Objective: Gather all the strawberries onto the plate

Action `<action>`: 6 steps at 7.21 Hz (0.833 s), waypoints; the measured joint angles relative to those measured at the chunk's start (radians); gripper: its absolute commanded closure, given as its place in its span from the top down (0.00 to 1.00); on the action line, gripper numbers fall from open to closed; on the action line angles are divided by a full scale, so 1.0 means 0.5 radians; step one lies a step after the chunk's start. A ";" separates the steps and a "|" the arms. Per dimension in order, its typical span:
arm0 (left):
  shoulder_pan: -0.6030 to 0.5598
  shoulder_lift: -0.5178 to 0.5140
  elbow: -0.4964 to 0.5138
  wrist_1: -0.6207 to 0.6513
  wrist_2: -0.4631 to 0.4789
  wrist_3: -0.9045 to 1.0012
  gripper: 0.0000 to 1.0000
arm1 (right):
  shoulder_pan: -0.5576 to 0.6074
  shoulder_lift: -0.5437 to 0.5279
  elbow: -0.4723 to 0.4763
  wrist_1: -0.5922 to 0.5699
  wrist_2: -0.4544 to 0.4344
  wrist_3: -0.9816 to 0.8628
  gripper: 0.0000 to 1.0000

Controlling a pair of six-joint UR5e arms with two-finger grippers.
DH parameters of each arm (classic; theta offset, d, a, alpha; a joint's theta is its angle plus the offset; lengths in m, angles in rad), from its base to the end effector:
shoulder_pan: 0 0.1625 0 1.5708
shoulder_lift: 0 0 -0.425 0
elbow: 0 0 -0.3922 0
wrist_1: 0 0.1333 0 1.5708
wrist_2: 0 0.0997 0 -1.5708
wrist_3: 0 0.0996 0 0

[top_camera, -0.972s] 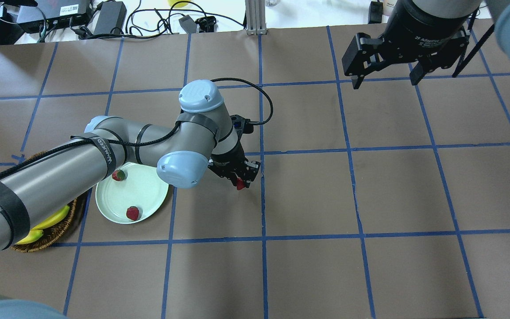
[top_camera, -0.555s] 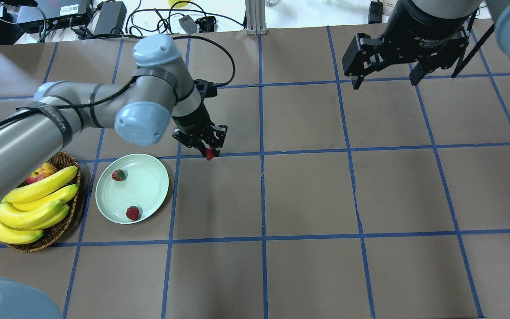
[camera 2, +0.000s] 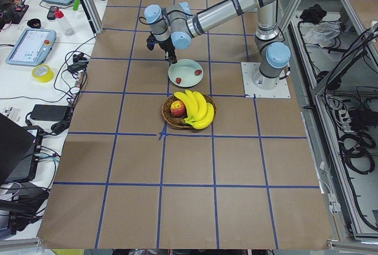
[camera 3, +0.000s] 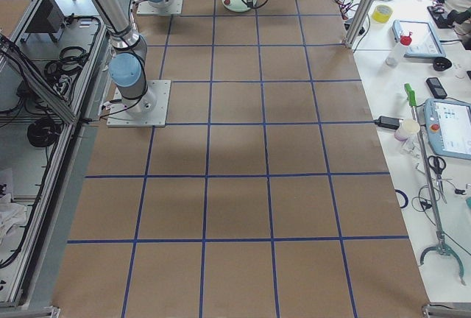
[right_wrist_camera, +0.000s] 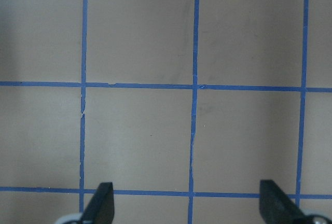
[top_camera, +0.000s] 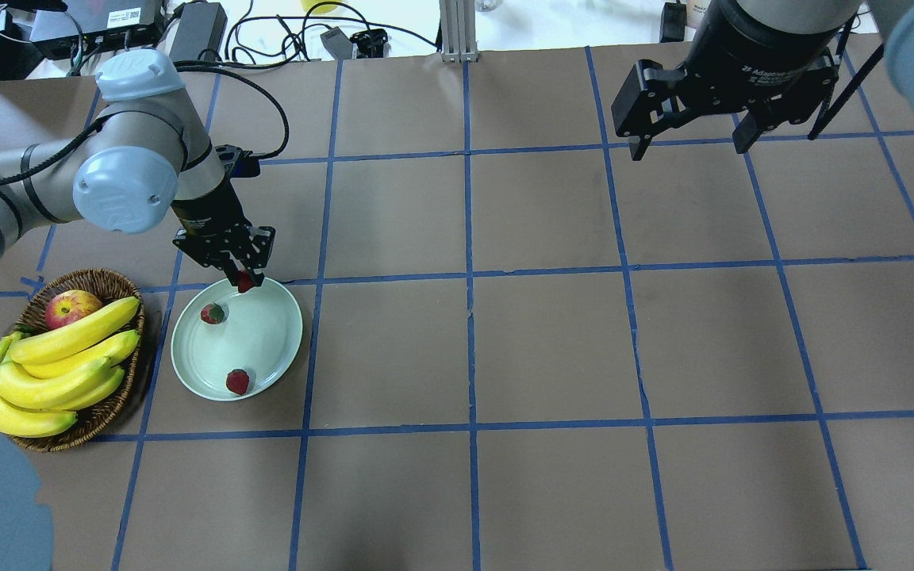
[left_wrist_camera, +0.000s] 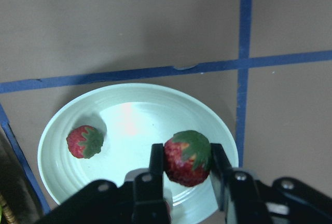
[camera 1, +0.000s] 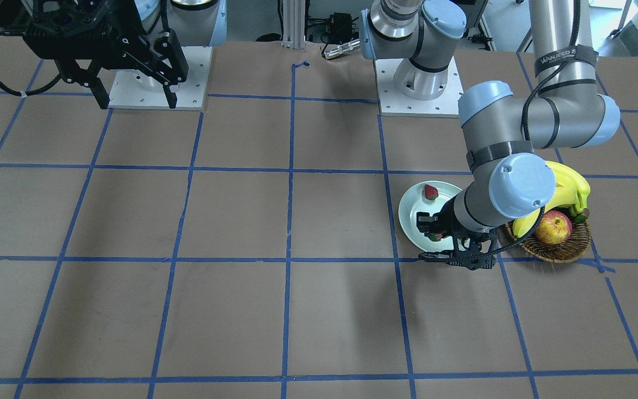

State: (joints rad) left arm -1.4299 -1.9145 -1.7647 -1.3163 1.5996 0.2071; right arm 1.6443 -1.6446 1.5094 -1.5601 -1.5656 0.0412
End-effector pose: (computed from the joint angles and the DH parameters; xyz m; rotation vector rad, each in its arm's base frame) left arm -0.0522 -0.5609 0.2384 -0.1086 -3.0876 -0.4413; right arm 0.1679 -0.4575 0.5528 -0.0509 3.1229 -0.1939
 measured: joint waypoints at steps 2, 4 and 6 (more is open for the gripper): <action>0.017 0.010 -0.062 -0.004 0.012 -0.004 1.00 | 0.000 -0.001 0.000 0.000 -0.001 -0.002 1.00; 0.018 0.059 -0.042 -0.008 0.014 -0.041 1.00 | 0.000 -0.002 0.000 0.000 -0.001 -0.003 1.00; 0.004 0.147 0.137 -0.116 0.013 -0.106 1.00 | 0.000 -0.003 0.000 0.000 -0.001 -0.003 1.00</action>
State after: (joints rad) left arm -1.4280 -1.8408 -1.6960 -1.3741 1.6058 0.1543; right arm 1.6445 -1.6460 1.5094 -1.5601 -1.5662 0.0399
